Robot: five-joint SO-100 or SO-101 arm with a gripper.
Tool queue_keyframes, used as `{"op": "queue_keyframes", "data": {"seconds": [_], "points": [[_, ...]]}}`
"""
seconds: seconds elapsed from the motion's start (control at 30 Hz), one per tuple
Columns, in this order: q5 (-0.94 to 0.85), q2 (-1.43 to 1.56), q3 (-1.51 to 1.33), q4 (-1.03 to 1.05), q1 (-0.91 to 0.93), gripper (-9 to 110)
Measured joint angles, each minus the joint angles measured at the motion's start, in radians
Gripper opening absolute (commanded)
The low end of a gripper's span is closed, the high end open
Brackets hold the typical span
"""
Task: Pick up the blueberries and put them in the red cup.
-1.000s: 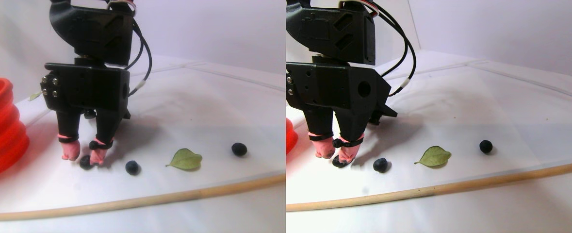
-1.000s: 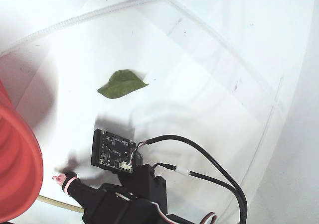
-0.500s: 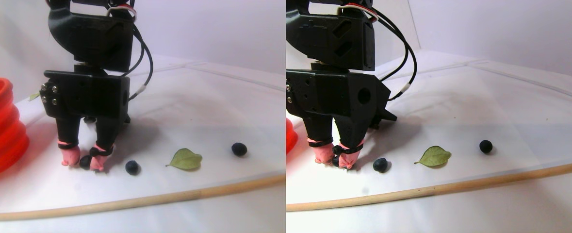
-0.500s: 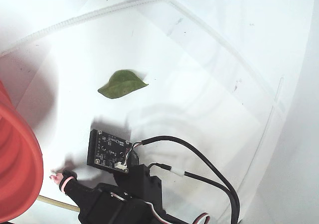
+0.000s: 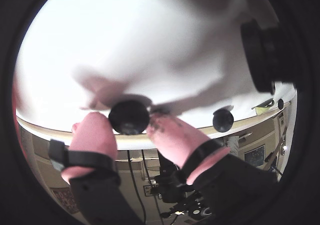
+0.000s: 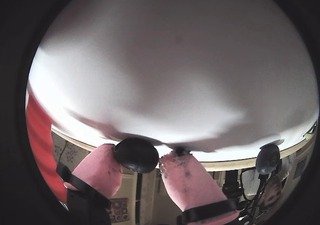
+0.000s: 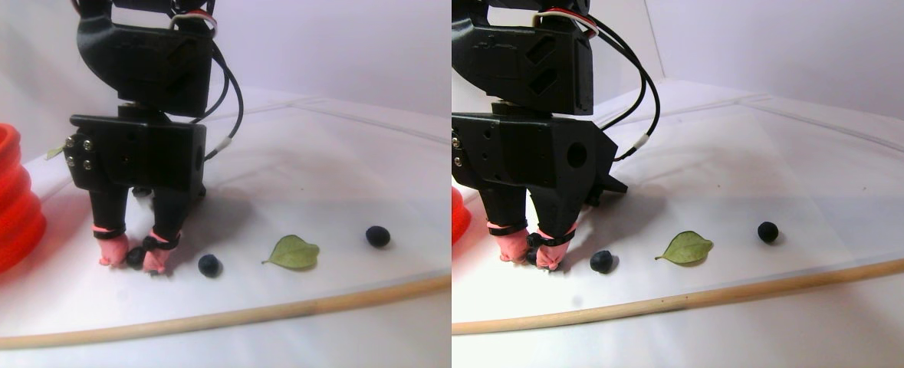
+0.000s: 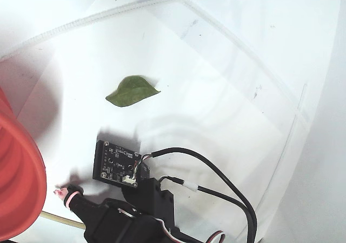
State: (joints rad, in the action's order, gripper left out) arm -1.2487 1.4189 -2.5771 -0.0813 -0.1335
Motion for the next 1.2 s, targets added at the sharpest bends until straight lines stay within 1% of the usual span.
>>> {"op": "queue_keyframes", "data": {"seconds": [0.37, 0.7, 1.2], "points": [[-0.002, -0.012, 0.032, 0.002, 0.021, 11], [-0.014, -0.011, 0.032, 0.002, 0.031, 11], [-0.021, 0.089, 0.046, 0.109, 0.064, 11]]}}
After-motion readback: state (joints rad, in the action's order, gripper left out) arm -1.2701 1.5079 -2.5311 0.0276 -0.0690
